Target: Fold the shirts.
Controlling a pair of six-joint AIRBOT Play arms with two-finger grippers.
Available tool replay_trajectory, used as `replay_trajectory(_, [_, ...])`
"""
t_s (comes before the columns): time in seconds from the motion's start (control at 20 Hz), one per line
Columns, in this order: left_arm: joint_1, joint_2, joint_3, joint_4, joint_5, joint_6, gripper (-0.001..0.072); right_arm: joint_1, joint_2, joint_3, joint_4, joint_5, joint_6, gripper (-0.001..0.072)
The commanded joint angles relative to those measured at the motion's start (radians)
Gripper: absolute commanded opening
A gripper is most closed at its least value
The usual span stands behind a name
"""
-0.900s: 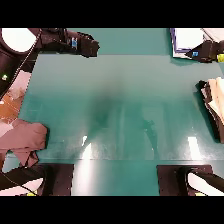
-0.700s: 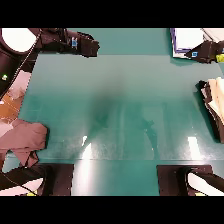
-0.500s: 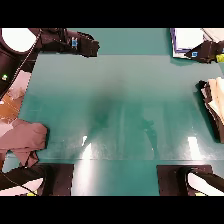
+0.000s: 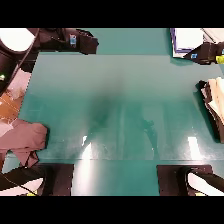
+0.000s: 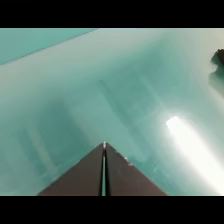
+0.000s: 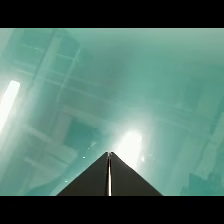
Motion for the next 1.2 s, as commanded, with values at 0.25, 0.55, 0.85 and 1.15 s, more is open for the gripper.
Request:
replay_trajectory(0.25, [0.275,0.365,-0.283,0.338,-0.520,-0.025,0.0025,0.001,0.000,0.001,0.002,0.025,0.001,0.0015])
replay_trajectory(0.55, [0.426,0.527,-0.764,0.581,-0.581,-0.116,0.0619,0.001,0.000,0.001,0.002,0.029,0.001,0.0016])
replay_trajectory(0.85, [0.563,0.527,-1.126,0.626,-0.356,-0.144,0.0619,0.001,0.000,0.001,0.002,0.030,0.001,0.0016])
replay_trajectory(1.15, [0.575,0.529,-1.065,0.616,-0.435,-0.184,0.0022,0.001,0.000,0.001,0.003,0.021,0.001,0.0015])
